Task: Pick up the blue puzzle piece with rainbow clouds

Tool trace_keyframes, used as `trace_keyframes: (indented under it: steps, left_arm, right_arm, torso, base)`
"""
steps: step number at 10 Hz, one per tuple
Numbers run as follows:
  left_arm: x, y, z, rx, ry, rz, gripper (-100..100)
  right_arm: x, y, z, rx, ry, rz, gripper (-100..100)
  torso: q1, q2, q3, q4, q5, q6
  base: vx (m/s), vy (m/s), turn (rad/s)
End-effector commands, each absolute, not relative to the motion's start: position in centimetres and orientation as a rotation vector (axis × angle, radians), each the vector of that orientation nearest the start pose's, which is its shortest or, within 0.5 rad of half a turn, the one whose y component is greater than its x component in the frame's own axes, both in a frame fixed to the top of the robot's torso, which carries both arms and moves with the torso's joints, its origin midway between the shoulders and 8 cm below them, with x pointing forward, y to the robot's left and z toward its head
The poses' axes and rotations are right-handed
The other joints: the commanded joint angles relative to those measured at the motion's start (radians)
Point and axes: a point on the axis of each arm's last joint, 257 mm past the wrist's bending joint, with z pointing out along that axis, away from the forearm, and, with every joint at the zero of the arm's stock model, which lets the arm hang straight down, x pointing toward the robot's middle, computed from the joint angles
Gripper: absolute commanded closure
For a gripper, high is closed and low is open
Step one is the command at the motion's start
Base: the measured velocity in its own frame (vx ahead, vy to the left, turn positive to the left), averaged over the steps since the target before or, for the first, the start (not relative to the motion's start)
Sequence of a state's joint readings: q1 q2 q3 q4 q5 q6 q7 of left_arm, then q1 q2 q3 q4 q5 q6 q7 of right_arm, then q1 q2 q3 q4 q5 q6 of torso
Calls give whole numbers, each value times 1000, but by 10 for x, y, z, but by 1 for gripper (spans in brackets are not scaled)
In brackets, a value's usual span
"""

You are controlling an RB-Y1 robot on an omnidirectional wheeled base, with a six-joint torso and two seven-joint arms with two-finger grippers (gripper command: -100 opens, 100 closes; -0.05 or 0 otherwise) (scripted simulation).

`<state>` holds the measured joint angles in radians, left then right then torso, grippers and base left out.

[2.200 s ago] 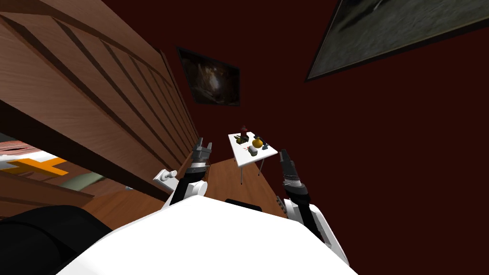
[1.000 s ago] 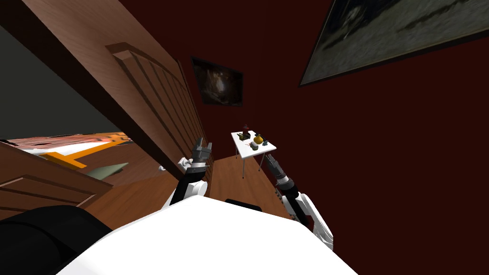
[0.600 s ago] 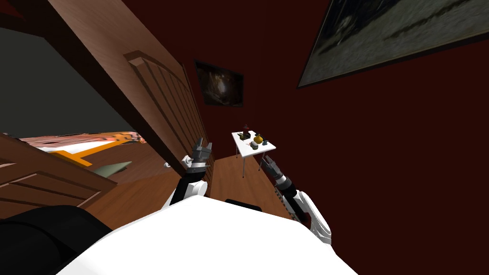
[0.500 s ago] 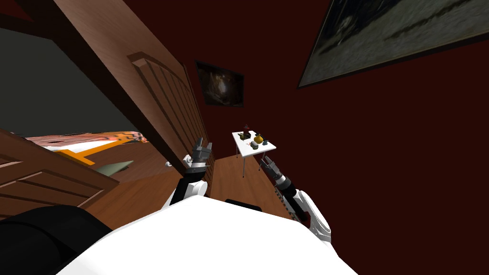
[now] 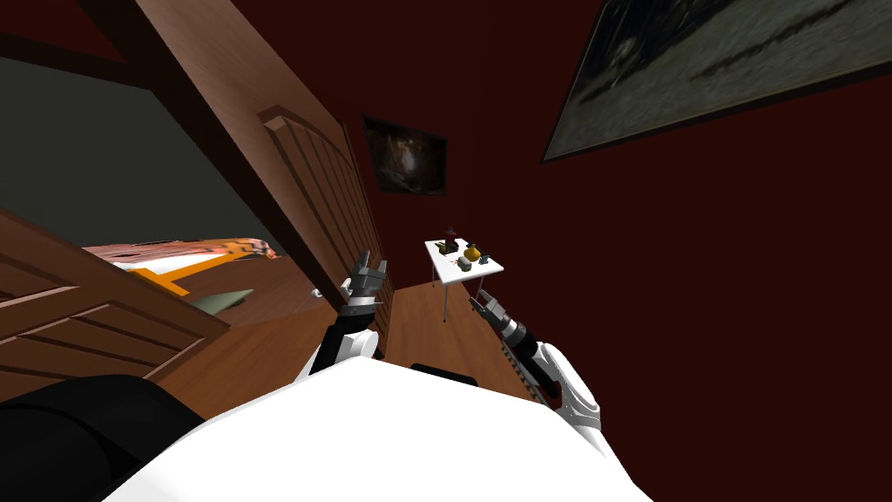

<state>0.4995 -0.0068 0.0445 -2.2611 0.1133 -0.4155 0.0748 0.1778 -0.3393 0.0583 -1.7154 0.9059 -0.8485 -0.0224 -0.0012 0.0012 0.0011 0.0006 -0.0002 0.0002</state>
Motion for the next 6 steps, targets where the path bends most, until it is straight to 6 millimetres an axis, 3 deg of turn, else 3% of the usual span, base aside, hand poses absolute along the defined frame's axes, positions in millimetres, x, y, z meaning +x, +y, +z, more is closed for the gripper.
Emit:
trace_keyframes:
  steps: [1,3,5,6]
  left_arm:
    - [356,311,0,-840,575,-1374,0]
    - [356,311,0,-840,575,-1374,0]
    - [356,311,0,-840,575,-1374,0]
    - [356,311,0,-840,575,-1374,0]
  right_arm:
    - [402,-118,-186,-495,1404,935,-100]
    - [403,-119,-200,-517,1438,911,-100]
    - [403,-123,-227,-620,1500,878,-100]
    - [403,-123,-229,-628,1505,872,-100]
  torso:
    - [0,0,0,0,0,0]
    - [-1,0,0,0,0,0]
    - [-2,-1,-1,0,0,0]
    - [-2,-1,-1,0,0,0]
  base:
    - [-34,-20,110]
    - [-26,-27,21]
    - [-23,-44,97]
    - [-9,-15,-6]
